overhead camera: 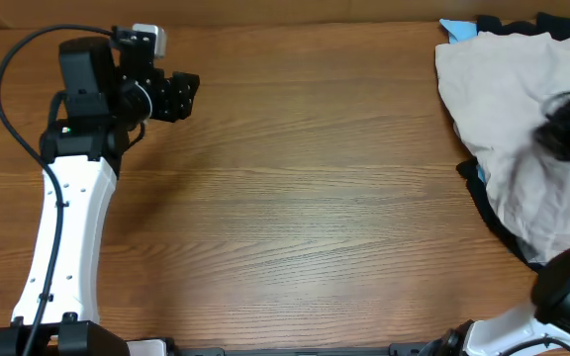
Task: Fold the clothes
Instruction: 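Drag the beige shorts with the right gripper to the table center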
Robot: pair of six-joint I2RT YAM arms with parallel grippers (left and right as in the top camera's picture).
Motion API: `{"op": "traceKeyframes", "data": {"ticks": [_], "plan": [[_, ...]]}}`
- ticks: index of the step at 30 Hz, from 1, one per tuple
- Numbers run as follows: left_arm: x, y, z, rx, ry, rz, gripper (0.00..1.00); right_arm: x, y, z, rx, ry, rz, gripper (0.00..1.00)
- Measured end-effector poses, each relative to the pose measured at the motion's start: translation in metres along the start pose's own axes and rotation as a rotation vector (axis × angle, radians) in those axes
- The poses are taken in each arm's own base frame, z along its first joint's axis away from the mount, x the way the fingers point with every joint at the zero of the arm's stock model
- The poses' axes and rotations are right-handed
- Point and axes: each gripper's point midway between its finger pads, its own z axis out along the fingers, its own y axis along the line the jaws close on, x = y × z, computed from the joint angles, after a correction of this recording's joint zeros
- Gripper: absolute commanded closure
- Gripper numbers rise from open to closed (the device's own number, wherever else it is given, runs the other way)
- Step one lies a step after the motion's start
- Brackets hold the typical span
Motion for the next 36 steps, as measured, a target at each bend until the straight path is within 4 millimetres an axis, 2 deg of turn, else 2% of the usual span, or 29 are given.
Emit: {"op": "traceKeyframes", "data": {"ticks": [3, 9, 12, 14, 18, 21, 23, 27, 30, 31, 35, 36], "plan": [[-0.002, 0.01, -0.004, -0.019, -0.007, -0.012, 0.29, 0.028, 0.063, 0.015, -0.052, 0.067, -0.145, 0.96], [-0.004, 0.038, -0.014, -0.074, -0.023, -0.049, 0.27, 0.09, 0.162, 0.044, -0.127, 0.155, -0.386, 0.96], [-0.004, 0.054, -0.02, -0.104, -0.031, -0.069, 0.25, 0.13, 0.213, 0.054, -0.165, 0.174, -0.515, 0.96], [-0.003, 0.064, -0.024, -0.124, -0.036, -0.083, 0.25, 0.164, 0.247, 0.059, -0.202, 0.187, -0.608, 0.96], [-0.003, 0.083, -0.033, -0.162, -0.047, -0.109, 0.23, 0.238, 0.301, 0.074, -0.273, 0.242, -0.759, 0.96], [-0.002, 0.096, -0.04, -0.192, -0.053, -0.126, 0.22, 0.293, 0.325, 0.092, -0.311, 0.297, -0.849, 0.96], [-0.001, 0.105, -0.044, -0.216, -0.056, -0.136, 0.2, 0.331, 0.334, 0.106, -0.322, 0.345, -0.898, 0.96], [0.002, 0.118, -0.049, -0.27, -0.051, -0.148, 0.17, 0.394, 0.332, 0.123, -0.312, 0.453, -0.977, 0.96], [0.004, 0.123, -0.05, -0.297, -0.044, -0.153, 0.16, 0.42, 0.327, 0.122, -0.3, 0.498, -1.015, 0.96], [0.005, 0.123, -0.051, -0.302, -0.043, -0.153, 0.16, 0.426, 0.326, 0.12, -0.298, 0.507, -1.022, 0.92], [0.005, 0.126, -0.051, -0.316, -0.042, -0.153, 0.13, 0.438, 0.326, 0.115, -0.315, 0.545, -1.017, 0.57], [0.005, 0.126, -0.052, -0.319, -0.042, -0.153, 0.12, 0.439, 0.327, 0.114, -0.323, 0.547, -1.028, 0.53]]}}
